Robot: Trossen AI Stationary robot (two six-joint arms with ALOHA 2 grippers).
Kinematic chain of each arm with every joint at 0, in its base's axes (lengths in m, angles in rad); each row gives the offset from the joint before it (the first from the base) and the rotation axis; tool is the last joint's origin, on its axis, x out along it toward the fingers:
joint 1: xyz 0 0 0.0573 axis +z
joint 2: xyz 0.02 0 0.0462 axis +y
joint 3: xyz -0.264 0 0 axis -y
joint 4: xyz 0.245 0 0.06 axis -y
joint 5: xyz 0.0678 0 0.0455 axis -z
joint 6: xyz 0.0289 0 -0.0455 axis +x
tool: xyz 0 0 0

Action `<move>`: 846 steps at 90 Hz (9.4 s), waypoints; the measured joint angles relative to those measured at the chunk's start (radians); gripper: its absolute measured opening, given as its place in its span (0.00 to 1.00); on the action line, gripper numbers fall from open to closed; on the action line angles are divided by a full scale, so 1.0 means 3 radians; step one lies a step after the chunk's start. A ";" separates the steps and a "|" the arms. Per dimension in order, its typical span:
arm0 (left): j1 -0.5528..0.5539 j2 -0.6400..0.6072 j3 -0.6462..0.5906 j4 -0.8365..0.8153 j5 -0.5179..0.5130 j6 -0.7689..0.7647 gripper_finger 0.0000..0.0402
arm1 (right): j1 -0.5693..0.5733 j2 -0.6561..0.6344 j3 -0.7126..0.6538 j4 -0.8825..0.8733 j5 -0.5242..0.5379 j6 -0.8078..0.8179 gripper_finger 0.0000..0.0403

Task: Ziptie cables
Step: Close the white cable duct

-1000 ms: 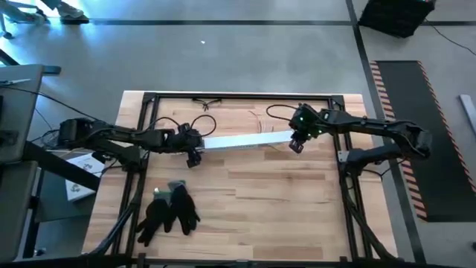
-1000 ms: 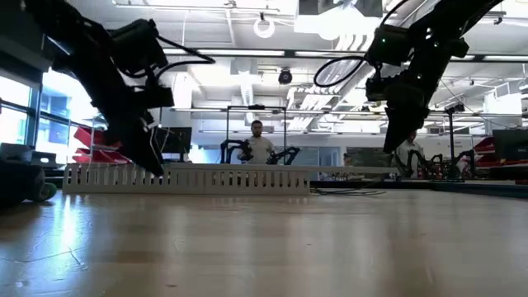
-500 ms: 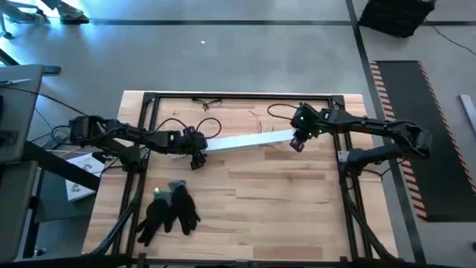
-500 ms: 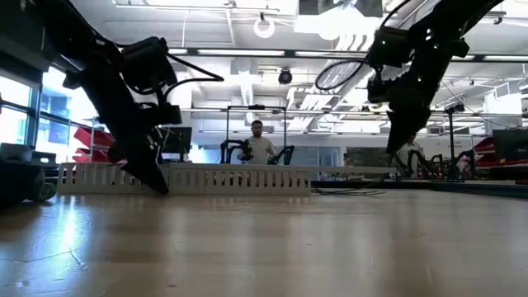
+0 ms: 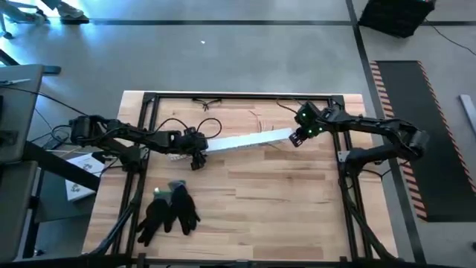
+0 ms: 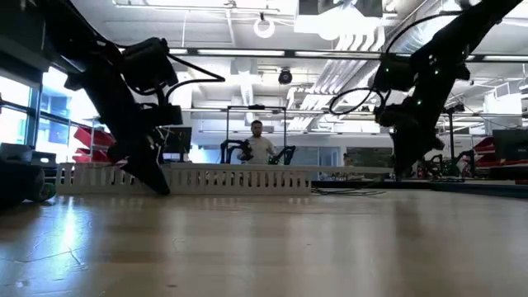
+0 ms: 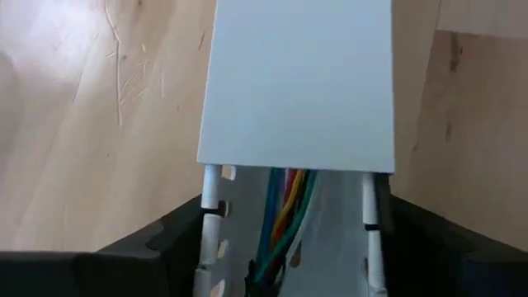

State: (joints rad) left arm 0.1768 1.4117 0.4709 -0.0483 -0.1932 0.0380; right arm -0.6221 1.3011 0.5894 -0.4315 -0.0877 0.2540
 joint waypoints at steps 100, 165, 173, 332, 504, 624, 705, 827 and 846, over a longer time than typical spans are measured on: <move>-0.0014 0.0000 0.0908 -0.1626 -0.0068 -0.0112 0.76 | 0.0415 0.0211 0.0263 -0.0211 0.0293 -0.0177 0.03; -0.0368 -0.0008 0.0563 -0.1361 -0.0337 -0.0307 0.56 | 0.0115 -0.0294 0.0259 -0.0711 0.0480 -0.0245 0.03; -0.0345 -0.0006 0.0537 -0.1184 -0.0331 -0.0172 0.53 | -0.0008 -0.0311 0.0259 -0.0861 0.0482 -0.0240 0.03; -0.0135 0.0309 0.1089 -0.1278 -0.0346 0.0266 0.72 | 0.0126 -0.0056 0.0382 -0.0756 0.0583 -0.0176 0.03; -0.0384 0.0603 0.1170 -0.0411 -0.0348 0.0978 0.77 | 0.0874 0.0499 0.0472 0.2347 -0.0878 -0.2551 0.53; -0.0520 0.0715 0.1176 -0.1346 -0.0859 -0.0597 0.77 | 0.0985 0.2186 0.1701 0.0848 -0.0663 -0.2605 0.48; -0.1186 0.0446 0.0977 -0.1781 -0.1886 -0.3164 0.77 | 0.0958 0.1919 0.1690 0.1446 -0.0774 -0.2151 0.84; -0.1431 -0.0804 -0.0338 -0.0573 -0.2520 -0.3191 0.74 | -0.0177 0.0108 0.1141 -0.2011 0.1440 -0.0585 0.78; -0.1331 -0.0801 -0.0338 -0.0567 -0.2645 -0.2988 0.74 | -0.0319 0.0390 0.1205 -0.2547 0.1613 -0.0219 0.66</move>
State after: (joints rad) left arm -0.2225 1.1713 0.3695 -0.2183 -0.9867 -0.8585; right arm -0.7177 1.4181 0.9508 -1.1957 0.3962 0.1882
